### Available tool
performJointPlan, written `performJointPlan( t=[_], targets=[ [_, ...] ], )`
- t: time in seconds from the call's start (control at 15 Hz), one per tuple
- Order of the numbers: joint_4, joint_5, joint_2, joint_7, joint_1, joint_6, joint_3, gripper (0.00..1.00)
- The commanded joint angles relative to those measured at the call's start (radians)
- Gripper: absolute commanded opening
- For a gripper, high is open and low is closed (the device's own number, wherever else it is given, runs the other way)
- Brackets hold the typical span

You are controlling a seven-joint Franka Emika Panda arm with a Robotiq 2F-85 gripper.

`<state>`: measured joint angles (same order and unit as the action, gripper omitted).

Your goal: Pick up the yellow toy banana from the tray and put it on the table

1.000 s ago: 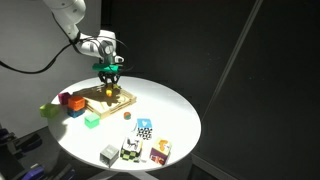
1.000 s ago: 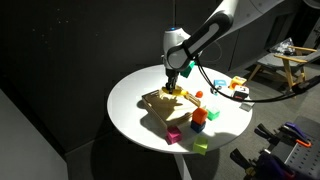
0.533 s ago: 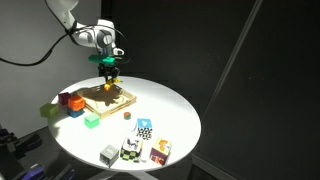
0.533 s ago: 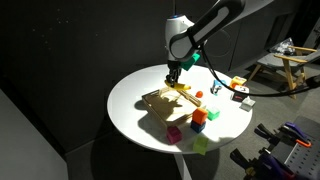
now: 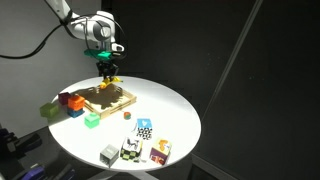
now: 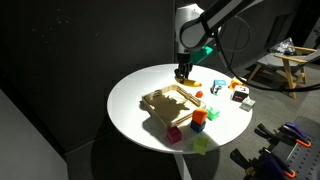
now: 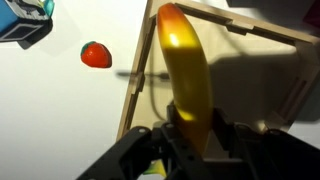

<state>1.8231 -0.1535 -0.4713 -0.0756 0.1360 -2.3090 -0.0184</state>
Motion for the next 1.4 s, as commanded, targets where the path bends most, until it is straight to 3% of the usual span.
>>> performJointPlan(
  t=[0.0, 0.73, 1.33],
  targets=[
    [0.11, 0.046, 0.103, -0.01, -0.025, 0.019, -0.008, 0.16],
    [0.322, 0.173, 0.262, 0.069, -0.079, -0.031, -0.017, 0.16],
    [0.347, 0.216, 0.247, 0.07, -0.143, -0.134, 0.012, 0.16]
  ],
)
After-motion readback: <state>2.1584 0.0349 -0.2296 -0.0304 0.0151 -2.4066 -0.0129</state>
